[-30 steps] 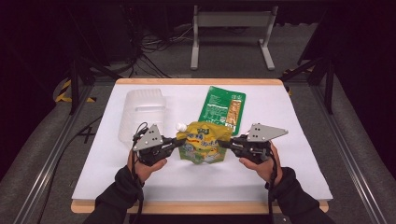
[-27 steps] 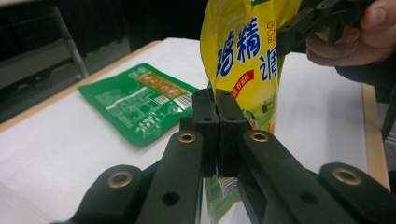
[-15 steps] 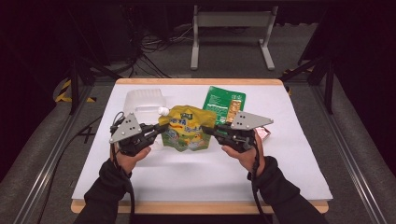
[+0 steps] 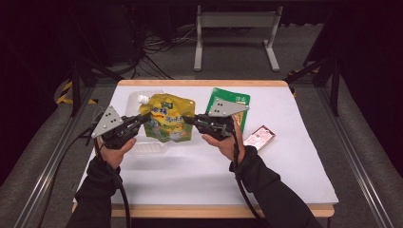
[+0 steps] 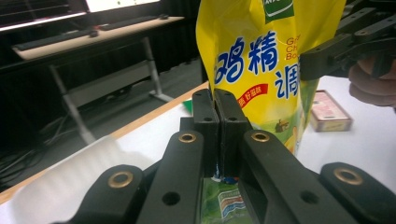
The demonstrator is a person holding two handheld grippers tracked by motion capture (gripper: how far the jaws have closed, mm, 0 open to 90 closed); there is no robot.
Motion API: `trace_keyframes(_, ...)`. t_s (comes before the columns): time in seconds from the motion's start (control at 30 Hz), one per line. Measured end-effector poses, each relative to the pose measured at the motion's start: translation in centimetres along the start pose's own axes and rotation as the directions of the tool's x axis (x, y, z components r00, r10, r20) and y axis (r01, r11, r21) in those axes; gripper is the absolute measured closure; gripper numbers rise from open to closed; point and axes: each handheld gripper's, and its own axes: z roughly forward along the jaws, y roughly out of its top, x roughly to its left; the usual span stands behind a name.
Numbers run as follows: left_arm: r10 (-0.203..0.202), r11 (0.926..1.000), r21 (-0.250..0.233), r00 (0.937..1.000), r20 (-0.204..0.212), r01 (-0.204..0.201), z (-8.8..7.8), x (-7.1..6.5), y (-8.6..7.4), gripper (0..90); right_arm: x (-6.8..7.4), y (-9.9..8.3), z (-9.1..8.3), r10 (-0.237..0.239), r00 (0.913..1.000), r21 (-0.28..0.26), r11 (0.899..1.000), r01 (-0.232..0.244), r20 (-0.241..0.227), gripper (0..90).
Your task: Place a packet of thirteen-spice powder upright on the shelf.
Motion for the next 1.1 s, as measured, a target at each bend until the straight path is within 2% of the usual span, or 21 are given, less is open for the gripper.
trace_keyframes(0.07, -0.012, 0.9999, -0.007, 0.9997, -0.021, 0.012, -0.4, 0.4, -0.2, 88.5, 0.1, 0.2, 0.8, 0.004, 1.0, 0.002, 1.0, -0.004, -0.005, 86.6)
trace_keyframes(0.23, -0.014, 0.9997, -0.021, 0.998, -0.061, 0.013, -1.4, 1.0, -0.4, 88.5, 0.2, 0.7, 2.4, -0.008, 0.9999, 0.001, 1.0, 0.008, -0.008, 86.5)
trace_keyframes(0.37, -0.022, 0.9993, -0.031, 0.9965, -0.08, 0.02, -2.2, 1.4, -0.5, 88.5, 0.4, 1.2, 3.3, -0.013, 0.9998, -0.004, 1.0, 0.013, -0.018, 86.3)
trace_keyframes(0.43, -0.04, 0.9988, -0.032, 0.9951, -0.09, 0.037, -2.7, 1.8, -0.8, 88.4, 0.5, 1.4, 4.1, -0.016, 0.9995, 0.0, 1.0, 0.016, -0.029, 86.4)
trace_keyframes(0.6, -0.086, 0.9954, -0.05, 0.9921, -0.092, 0.081, -3.4, 2.8, -2.2, 88.1, 0.8, 1.4, 5.7, -0.025, 0.9986, 0.014, 1.0, 0.025, -0.047, 86.5)
trace_keyframes(0.8, -0.112, 0.9932, -0.045, 0.9877, -0.109, 0.108, -4.1, 3.5, -3.3, 87.9, 1.0, 0.7, 7.6, -0.01, 0.998, 0.028, 1.0, 0.012, -0.062, 86.4)
trace_keyframes(0.93, -0.138, 0.9901, -0.043, 0.9848, -0.106, 0.134, -4.3, 3.7, -4.1, 87.8, 1.1, 0.4, 8.2, -0.015, 0.9975, 0.037, 0.999, 0.018, -0.069, 86.3)
trace_keyframes(1.1, -0.149, 0.9887, -0.032, 0.9838, -0.099, 0.146, -4.3, 3.9, -5.0, 87.7, 1.0, -0.2, 8.7, -0.01, 0.9972, 0.053, 0.999, 0.014, -0.074, 86.1)
